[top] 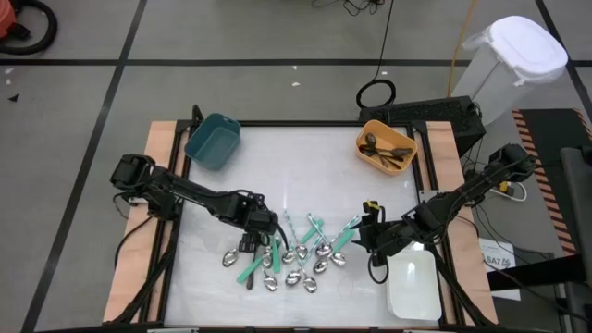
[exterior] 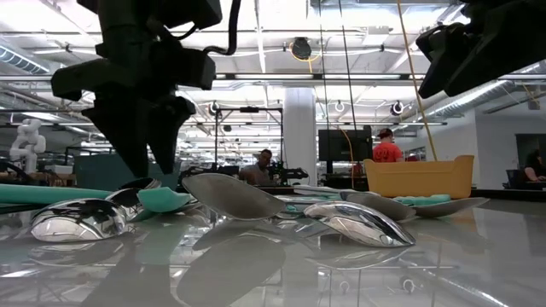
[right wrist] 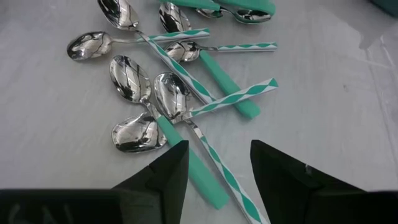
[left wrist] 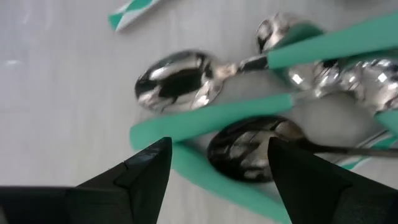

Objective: Sort silverware by color (type)
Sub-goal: Put the black spoon into the yellow bin

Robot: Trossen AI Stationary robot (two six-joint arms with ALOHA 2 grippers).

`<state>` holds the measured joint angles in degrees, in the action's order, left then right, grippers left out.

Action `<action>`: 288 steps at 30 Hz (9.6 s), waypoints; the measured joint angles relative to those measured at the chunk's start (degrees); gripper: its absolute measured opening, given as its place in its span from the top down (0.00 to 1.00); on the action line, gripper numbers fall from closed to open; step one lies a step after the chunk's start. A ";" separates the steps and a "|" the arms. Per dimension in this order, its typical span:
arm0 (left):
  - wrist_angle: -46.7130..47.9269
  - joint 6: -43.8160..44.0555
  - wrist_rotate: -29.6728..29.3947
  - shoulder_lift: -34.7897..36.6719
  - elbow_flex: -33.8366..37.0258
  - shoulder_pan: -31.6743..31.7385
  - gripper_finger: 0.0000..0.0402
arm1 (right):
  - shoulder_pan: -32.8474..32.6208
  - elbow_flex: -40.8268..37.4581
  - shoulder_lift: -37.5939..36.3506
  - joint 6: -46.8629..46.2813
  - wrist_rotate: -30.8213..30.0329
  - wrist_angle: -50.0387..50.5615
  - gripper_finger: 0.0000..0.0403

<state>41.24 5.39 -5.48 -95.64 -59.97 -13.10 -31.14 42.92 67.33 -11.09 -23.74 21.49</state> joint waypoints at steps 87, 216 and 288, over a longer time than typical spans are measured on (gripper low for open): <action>11.76 8.32 -42.22 -3.67 -33.36 -1.70 1.00 | 6.57 -3.47 22.96 0.42 -11.93 -60.50 0.58; 0.00 21.17 -49.88 -11.07 -32.92 -17.91 0.63 | 37.33 6.73 -2.56 17.79 -2.19 3.55 0.94; -68.85 -9.53 -25.80 -7.50 12.46 -2.79 0.63 | 75.47 -1.62 6.04 35.87 1.06 16.76 0.87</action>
<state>-27.61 -4.14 -31.29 -103.13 -47.51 -15.90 44.34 41.30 73.37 24.77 -22.68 38.24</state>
